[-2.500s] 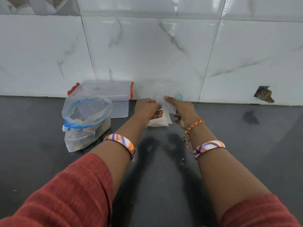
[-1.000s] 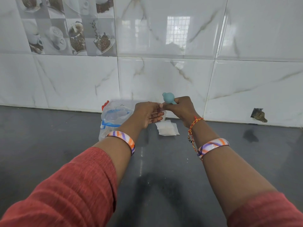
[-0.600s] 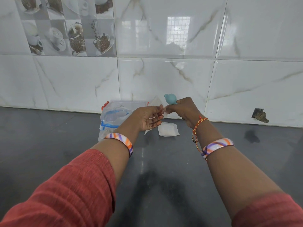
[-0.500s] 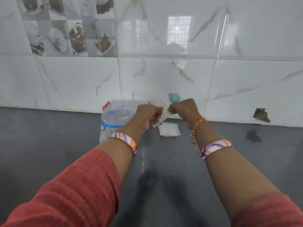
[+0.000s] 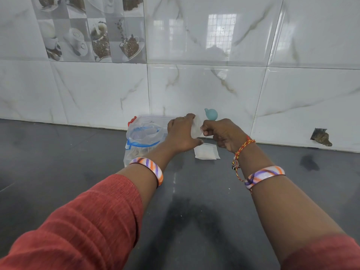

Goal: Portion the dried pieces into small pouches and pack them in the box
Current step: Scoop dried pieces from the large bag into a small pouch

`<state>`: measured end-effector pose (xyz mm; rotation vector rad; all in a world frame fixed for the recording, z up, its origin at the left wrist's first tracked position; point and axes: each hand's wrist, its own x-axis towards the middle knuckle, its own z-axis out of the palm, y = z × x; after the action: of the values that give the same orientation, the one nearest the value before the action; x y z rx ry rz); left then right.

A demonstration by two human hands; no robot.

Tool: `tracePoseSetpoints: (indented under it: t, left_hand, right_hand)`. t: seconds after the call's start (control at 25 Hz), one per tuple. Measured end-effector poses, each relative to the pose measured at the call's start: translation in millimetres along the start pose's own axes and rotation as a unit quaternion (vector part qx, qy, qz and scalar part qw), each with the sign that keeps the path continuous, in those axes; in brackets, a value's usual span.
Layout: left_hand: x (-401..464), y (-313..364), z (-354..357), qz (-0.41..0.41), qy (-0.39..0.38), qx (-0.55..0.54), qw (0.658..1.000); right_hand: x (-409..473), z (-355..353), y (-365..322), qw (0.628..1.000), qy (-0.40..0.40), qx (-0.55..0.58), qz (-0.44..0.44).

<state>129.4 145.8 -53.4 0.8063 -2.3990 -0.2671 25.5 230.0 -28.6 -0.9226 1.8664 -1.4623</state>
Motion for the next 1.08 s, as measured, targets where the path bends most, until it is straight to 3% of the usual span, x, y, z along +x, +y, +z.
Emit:
tracePoseSetpoints:
  t: [0.24, 0.36, 0.52, 0.64, 0.84, 0.96, 1.08]
  left_hand:
    - [-5, 3, -1, 0.095, 0.007, 0.042, 0.995]
    - [-4, 4, -10, 0.117, -0.004, 0.042, 0.992]
    - [-8, -4, -22, 0.073, -0.042, -0.023, 0.996]
    - [-14, -10, -21, 0.036, -0.08, -0.092, 0.992]
    - [-18, -9, -20, -0.008, -0.146, -0.113, 0.983]
    - [-15, -3, -21, -0.012, -0.157, -0.132, 0.979]
    - [-11, -1, -25, -0.035, -0.188, -0.14, 0.971]
  right_hand:
    - [15, 12, 12, 0.996, 0.053, -0.015, -0.076]
    - [16, 14, 7, 0.995, 0.027, -0.017, -0.097]
    - [13, 13, 3, 0.993, 0.022, -0.053, -0.104]
    - [9, 12, 4, 0.997, -0.024, 0.005, -0.068]
    - [-2, 8, 2, 0.999, -0.02, 0.005, -0.041]
    - [-7, 8, -1, 0.992, -0.018, -0.065, -0.106]
    - [-7, 7, -3, 0.95, -0.014, -0.227, -0.214]
